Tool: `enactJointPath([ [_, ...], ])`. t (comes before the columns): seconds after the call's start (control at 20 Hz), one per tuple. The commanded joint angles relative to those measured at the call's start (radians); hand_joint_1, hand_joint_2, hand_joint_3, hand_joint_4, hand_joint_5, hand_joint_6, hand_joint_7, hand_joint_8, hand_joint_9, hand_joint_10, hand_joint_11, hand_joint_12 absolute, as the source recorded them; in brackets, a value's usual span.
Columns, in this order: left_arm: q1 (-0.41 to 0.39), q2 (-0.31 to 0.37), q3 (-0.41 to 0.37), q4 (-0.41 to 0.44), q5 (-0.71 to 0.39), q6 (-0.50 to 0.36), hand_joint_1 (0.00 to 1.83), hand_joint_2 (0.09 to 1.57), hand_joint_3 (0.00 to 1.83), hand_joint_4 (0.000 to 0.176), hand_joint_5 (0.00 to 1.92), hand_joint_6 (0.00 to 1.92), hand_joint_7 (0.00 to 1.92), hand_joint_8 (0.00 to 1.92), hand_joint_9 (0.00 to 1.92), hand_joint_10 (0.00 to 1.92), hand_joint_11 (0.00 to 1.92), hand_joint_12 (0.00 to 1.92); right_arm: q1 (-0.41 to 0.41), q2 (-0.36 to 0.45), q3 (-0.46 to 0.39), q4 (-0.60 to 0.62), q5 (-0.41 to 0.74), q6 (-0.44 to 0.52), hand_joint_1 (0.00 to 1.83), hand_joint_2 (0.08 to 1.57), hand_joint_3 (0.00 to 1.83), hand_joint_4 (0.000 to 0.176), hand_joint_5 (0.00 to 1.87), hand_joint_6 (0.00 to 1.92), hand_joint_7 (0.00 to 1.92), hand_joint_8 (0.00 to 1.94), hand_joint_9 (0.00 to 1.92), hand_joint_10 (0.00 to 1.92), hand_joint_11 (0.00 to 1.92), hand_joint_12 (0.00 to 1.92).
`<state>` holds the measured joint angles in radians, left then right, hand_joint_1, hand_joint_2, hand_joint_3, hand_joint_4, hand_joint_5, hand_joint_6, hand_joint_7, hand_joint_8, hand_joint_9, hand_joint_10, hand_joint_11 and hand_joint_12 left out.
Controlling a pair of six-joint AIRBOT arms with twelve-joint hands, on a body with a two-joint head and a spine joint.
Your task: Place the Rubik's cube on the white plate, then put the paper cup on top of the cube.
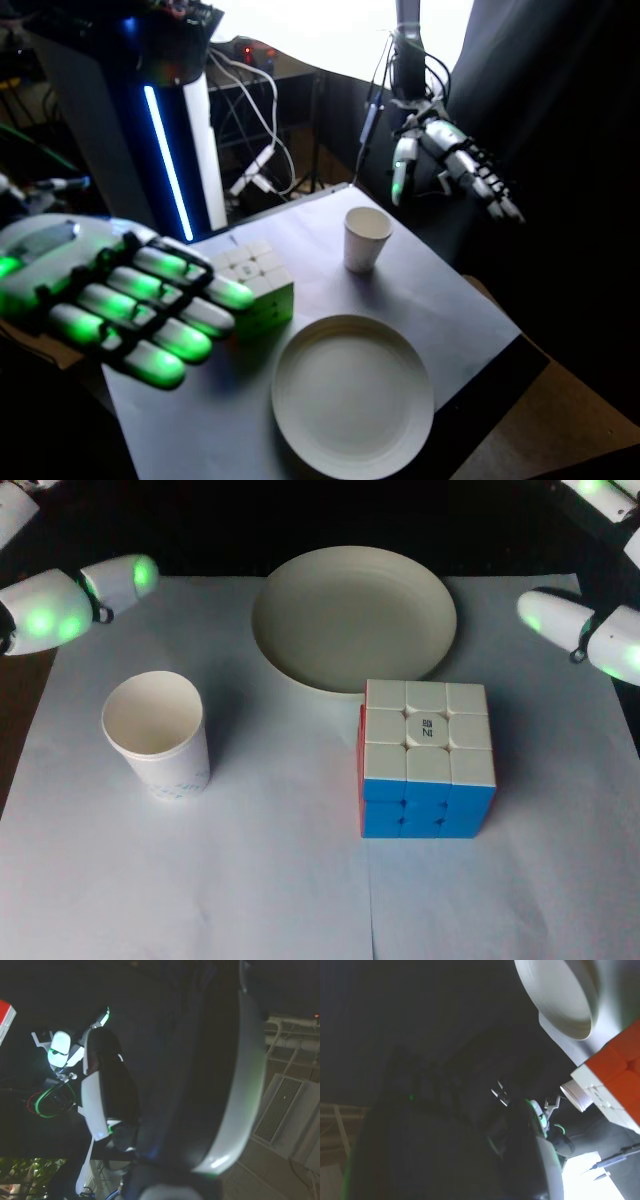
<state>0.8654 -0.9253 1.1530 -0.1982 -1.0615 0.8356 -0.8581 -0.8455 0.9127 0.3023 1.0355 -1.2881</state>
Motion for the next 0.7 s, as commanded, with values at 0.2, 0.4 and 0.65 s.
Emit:
enactJointPath([
  [0.2,-0.028,-0.009,0.013,0.0,-0.107,-0.002,0.22,1.35,0.0,0.135,0.0,0.0,0.0,0.0,0.0,0.0,0.0,0.3,0.006,0.001,0.012,-0.01,0.125,-0.001,0.19,1.36,0.0,0.101,0.0,0.0,0.0,0.0,0.0,0.0,0.0,0.02],
  [0.4,-0.041,-0.013,0.018,0.012,-0.104,-0.002,0.2,1.36,0.0,0.114,0.0,0.0,0.0,0.0,0.0,0.0,0.0,0.0,0.003,0.0,0.01,-0.024,0.124,0.036,0.2,1.21,0.0,0.022,0.0,0.0,0.0,0.0,0.0,0.0,0.0,0.72],
  [0.65,-0.042,-0.012,0.021,-0.002,-0.102,0.006,0.22,1.37,0.0,0.078,0.0,0.0,0.0,0.0,0.0,0.0,0.0,0.0,-0.042,0.0,-0.002,-0.137,0.125,0.214,0.29,1.09,0.0,0.0,0.0,0.0,0.0,0.0,0.0,0.0,0.0,0.32],
])
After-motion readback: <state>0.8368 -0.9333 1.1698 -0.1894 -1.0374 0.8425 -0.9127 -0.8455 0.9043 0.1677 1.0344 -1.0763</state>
